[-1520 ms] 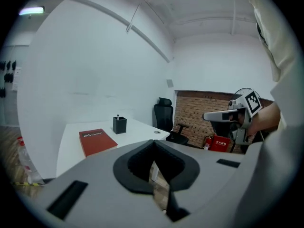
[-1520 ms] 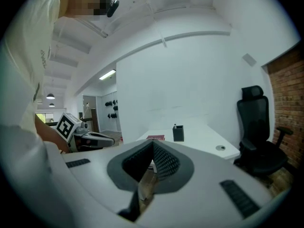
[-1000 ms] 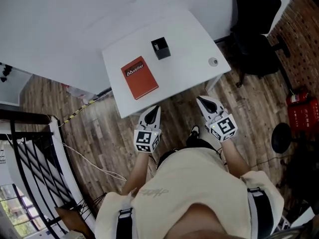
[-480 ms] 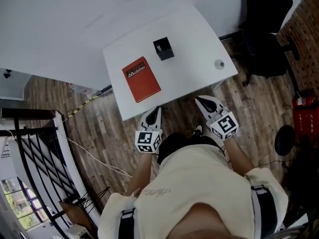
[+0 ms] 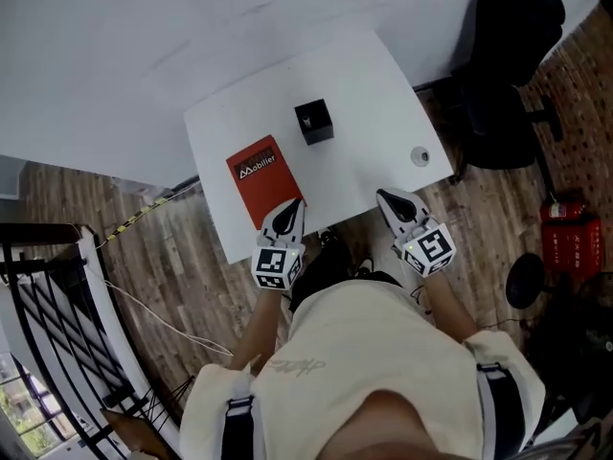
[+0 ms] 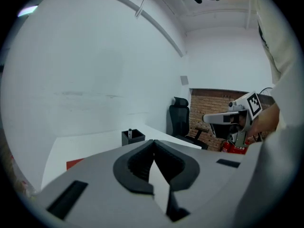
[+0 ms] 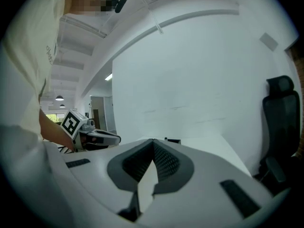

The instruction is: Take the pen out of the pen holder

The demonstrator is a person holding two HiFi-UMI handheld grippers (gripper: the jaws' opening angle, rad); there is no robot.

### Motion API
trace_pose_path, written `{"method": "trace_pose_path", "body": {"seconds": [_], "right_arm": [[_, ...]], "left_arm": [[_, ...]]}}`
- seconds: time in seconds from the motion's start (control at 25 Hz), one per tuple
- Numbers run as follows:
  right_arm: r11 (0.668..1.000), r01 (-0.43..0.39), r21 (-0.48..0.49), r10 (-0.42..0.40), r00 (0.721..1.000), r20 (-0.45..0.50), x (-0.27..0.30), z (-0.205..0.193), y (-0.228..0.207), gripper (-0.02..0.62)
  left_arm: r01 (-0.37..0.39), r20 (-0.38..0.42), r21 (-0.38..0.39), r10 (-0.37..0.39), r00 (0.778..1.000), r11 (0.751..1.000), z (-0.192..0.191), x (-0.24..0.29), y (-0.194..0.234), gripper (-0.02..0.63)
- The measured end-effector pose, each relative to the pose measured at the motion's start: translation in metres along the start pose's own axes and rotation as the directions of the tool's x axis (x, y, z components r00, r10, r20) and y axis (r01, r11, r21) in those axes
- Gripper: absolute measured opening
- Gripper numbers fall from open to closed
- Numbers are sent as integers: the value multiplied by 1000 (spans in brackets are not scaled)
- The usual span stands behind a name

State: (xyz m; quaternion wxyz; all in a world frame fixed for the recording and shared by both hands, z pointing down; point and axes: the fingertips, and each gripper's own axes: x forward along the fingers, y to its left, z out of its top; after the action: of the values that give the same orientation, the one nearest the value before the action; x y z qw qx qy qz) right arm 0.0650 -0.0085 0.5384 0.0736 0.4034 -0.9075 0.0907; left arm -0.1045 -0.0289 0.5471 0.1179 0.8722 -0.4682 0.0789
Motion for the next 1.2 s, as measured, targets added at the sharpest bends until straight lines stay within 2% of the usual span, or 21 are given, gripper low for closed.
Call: {"method": "trace_pose_path", "body": {"seconds": [0.28,0.56,0.8,1.0,1.2], "right_arm": [[997,39,-60,-37,999,38,62,48,-35,8],[995,82,-48,-81,996,30,92,57,-50,8],[998,51,-42,-51,999,4,109,56,-49,8],[998,-1,-56,1,1000,7,123,59,-52,8],[997,-57,-53,57,998,13,139,67,-62,8]], "left_arm": [[82,60,42,-84,995,996,43,62,43,18],[133,52,53,-135,989,990,52,85,63,18],[113,47,24,-114,992,993,47,87,74,20],[64,45,14,-65,997,998,44,84,78,20],[7,50,17,-8,999,1000,57,87,83,20]]}}
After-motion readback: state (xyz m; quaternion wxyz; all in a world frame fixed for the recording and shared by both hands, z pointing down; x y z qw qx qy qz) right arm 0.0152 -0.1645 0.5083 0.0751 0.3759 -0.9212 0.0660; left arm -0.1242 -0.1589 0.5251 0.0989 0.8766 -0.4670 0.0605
